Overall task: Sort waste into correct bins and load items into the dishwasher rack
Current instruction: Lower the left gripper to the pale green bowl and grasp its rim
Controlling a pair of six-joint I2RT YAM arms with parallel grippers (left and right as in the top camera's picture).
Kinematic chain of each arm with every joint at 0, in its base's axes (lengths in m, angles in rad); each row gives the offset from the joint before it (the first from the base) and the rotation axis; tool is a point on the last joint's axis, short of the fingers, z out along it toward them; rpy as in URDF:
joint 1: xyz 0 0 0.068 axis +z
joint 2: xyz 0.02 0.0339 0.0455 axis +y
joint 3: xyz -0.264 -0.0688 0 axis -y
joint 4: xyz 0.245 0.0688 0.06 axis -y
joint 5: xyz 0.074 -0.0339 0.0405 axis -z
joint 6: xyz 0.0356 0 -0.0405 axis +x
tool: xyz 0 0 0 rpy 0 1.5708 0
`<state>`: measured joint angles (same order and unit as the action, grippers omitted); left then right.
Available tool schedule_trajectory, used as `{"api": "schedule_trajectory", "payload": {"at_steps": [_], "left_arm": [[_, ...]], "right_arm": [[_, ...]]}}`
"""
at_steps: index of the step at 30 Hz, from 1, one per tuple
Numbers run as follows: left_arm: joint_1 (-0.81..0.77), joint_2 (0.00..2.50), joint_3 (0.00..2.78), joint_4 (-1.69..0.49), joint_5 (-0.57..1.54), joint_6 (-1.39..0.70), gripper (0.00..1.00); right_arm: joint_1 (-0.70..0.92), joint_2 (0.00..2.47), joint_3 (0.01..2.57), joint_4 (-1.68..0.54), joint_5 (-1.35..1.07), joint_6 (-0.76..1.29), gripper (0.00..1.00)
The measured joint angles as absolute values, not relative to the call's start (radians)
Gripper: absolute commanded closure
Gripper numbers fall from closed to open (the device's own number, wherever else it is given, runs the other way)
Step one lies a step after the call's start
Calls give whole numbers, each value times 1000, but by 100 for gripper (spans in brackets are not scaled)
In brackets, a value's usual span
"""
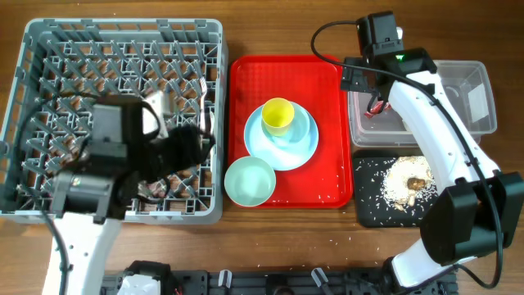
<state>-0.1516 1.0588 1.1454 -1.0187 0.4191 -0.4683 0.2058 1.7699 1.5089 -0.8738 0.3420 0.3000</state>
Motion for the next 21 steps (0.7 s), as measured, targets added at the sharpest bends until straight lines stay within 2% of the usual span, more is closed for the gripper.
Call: {"api": "schedule_trajectory", "payload": {"at_steps": [1, 6, 10, 13, 17, 21], "left_arm": [[-173, 1076, 1137, -1053, 418, -470, 96], [-312, 1144, 1048, -1081, 412, -469, 96], [-476, 1213, 954, -968, 383, -471, 78], [-562, 1276, 933, -849, 374, -468, 80], [-639, 1351, 931, -660, 335, -466, 76], [-707, 1438, 931, -591, 228, -466, 71]], "right_arm": [[206, 1770, 1509, -874, 342, 300, 0], [206, 1770, 1509, -874, 342, 300, 0], [206, 1770, 1509, -874, 342, 300, 0], [206, 1770, 1509, -874, 342, 300, 0], [206, 1770, 1509, -874, 342, 300, 0], [206, 1770, 1509, -873, 342, 300, 0]]}}
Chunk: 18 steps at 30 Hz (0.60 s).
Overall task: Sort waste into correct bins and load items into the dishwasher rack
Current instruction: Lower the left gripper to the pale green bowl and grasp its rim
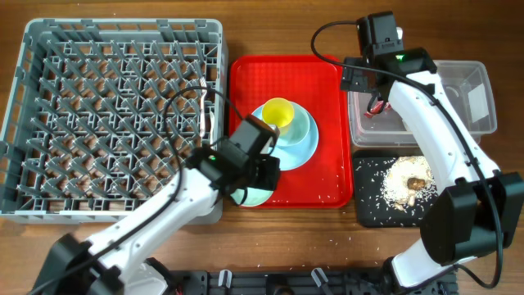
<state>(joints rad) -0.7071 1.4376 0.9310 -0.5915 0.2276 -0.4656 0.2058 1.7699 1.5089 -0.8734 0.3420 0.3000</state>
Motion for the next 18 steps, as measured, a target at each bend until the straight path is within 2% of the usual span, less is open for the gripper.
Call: {"api": "schedule_trajectory", "payload": {"at_steps": [3, 7, 13, 18], "left_arm": [[-740, 1489, 931, -578, 114, -466, 69], [-765, 1529, 931, -563, 42, -466, 73], [-823, 1535, 931, -556, 27, -475, 75], [-889, 1535, 931, -590, 10, -478, 71]], "right_arm": [[206, 1770, 1509, -874, 342, 300, 0], [206, 1770, 1509, -874, 342, 300, 0], [206, 1770, 1509, -874, 342, 300, 0], [206, 1770, 1509, -874, 342, 300, 0]]}}
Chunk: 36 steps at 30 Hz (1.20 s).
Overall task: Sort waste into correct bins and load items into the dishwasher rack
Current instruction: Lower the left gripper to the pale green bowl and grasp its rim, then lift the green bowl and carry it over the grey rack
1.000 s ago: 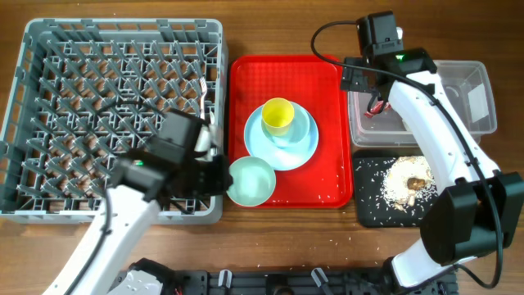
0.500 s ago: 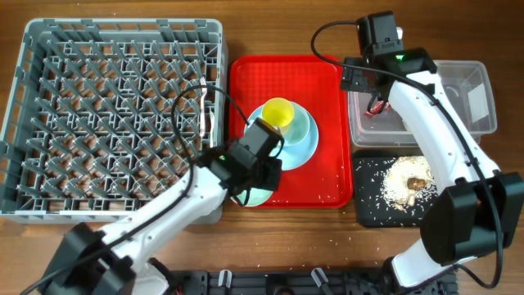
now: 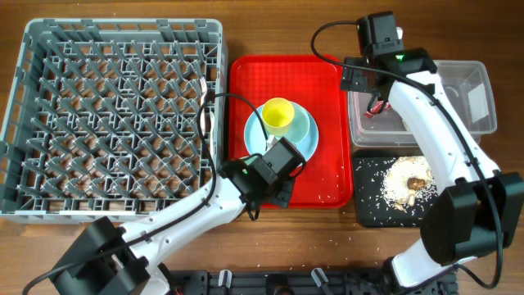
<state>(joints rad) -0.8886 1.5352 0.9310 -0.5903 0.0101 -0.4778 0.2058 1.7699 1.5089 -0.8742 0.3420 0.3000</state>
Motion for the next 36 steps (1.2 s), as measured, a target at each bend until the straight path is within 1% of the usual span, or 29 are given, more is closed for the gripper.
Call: {"api": "schedule_trajectory", "payload": {"at_steps": [4, 7, 8, 9, 21, 23, 24, 33, 36], "left_arm": [[-902, 1535, 931, -606, -29, -477, 75], [-902, 1535, 929, -606, -41, -477, 75], [-902, 1535, 922, -606, -41, -477, 81], [-902, 1535, 912, -606, -41, -477, 84], [-902, 1546, 894, -605, -48, -501, 83], [-905, 1564, 894, -603, -47, -508, 87], [-905, 1573, 894, -603, -47, -512, 96], [-908, 1574, 897, -584, -63, -514, 96], [-907, 1534, 896, -591, -71, -515, 96]], "right_arm": [[206, 1770, 1509, -874, 342, 300, 0], [206, 1770, 1509, -874, 342, 300, 0], [206, 1770, 1509, -874, 342, 300, 0], [206, 1770, 1509, -874, 342, 300, 0], [206, 1770, 1509, -874, 342, 300, 0], [206, 1770, 1509, -874, 342, 300, 0], [206, 1770, 1509, -874, 342, 300, 0], [206, 1770, 1509, -874, 342, 300, 0], [206, 1770, 1509, -874, 342, 300, 0]]}}
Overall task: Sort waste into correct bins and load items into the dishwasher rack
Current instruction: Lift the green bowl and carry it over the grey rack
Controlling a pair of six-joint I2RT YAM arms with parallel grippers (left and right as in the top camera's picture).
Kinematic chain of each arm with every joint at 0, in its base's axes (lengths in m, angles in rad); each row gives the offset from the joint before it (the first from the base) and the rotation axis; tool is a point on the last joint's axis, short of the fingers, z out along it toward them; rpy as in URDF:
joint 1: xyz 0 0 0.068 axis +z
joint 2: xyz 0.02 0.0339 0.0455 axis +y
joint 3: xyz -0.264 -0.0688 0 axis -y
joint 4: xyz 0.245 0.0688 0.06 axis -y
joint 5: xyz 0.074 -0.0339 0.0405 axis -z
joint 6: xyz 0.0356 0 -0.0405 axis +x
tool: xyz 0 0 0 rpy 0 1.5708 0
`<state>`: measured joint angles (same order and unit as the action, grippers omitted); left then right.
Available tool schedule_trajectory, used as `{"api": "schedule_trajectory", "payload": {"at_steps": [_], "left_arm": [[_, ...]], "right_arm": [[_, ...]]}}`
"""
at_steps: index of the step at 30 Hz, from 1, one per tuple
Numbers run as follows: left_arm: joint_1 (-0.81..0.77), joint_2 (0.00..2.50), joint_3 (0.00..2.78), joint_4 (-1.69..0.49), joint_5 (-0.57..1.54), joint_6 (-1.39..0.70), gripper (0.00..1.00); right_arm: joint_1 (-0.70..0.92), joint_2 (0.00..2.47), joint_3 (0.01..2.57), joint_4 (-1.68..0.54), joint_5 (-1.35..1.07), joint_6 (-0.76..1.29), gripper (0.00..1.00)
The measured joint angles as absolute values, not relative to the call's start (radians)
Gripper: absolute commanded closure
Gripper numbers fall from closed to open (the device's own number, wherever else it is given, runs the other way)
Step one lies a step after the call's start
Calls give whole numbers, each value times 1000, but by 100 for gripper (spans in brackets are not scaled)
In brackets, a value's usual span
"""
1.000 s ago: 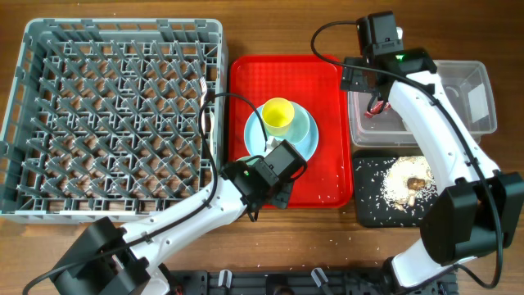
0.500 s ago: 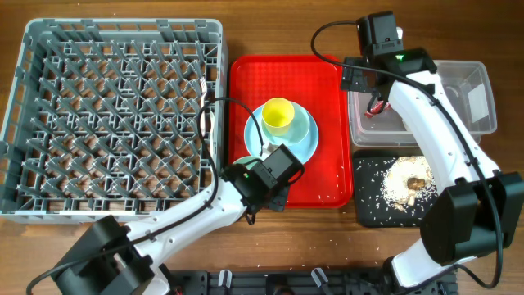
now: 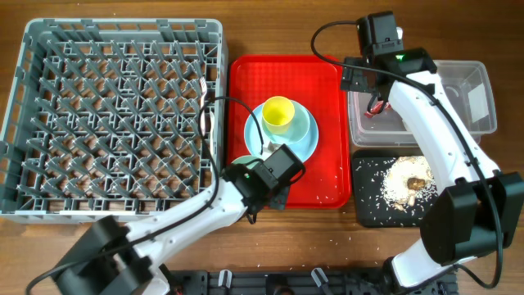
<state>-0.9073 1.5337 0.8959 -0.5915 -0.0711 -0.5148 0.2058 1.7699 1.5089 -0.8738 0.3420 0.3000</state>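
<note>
A yellow cup (image 3: pixel 278 114) stands on a light blue plate (image 3: pixel 303 139) in the red tray (image 3: pixel 282 74). My left gripper (image 3: pixel 260 174) is low over the tray's front left, where the wrist covers the pale green bowl (image 3: pixel 244 161); only a sliver of its rim shows, and the fingers are hidden. The grey dishwasher rack (image 3: pixel 115 115) lies to the left. My right gripper (image 3: pixel 373 108) hangs over the clear bin (image 3: pixel 467 98); its jaws are too small to read.
A black tray (image 3: pixel 377 205) with rice and food scraps sits at the front right, below the clear bin. A piece of cutlery (image 3: pixel 205 115) lies at the rack's right edge. Rice grains are scattered on the red tray and the wooden table (image 3: pixel 327 238).
My left wrist has shifted slightly over the bowl's place, and a sliver of the bowl's rim now shows at its left. The right arm has not moved.
My left arm was first over the rack, with the green bowl in full view on the tray. Then its wrist was at the tray's left edge over the bowl, then further onto the tray, where it still is. The right arm stayed over the clear bin.
</note>
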Motion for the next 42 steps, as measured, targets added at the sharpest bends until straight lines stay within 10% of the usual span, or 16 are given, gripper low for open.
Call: {"api": "schedule_trajectory", "payload": {"at_steps": [10, 16, 26, 42], "left_arm": [[-855, 1012, 891, -629, -42, -521, 96], [-386, 766, 891, -797, 341, -501, 96], [134, 1192, 891, -1041, 1205, -62, 96], [342, 1401, 891, -1086, 1340, 131, 96]], "right_arm": [[206, 1770, 1509, -874, 342, 300, 0], [206, 1770, 1509, -873, 342, 300, 0], [206, 1770, 1509, -874, 342, 300, 0], [206, 1770, 1509, -874, 342, 300, 0]]}}
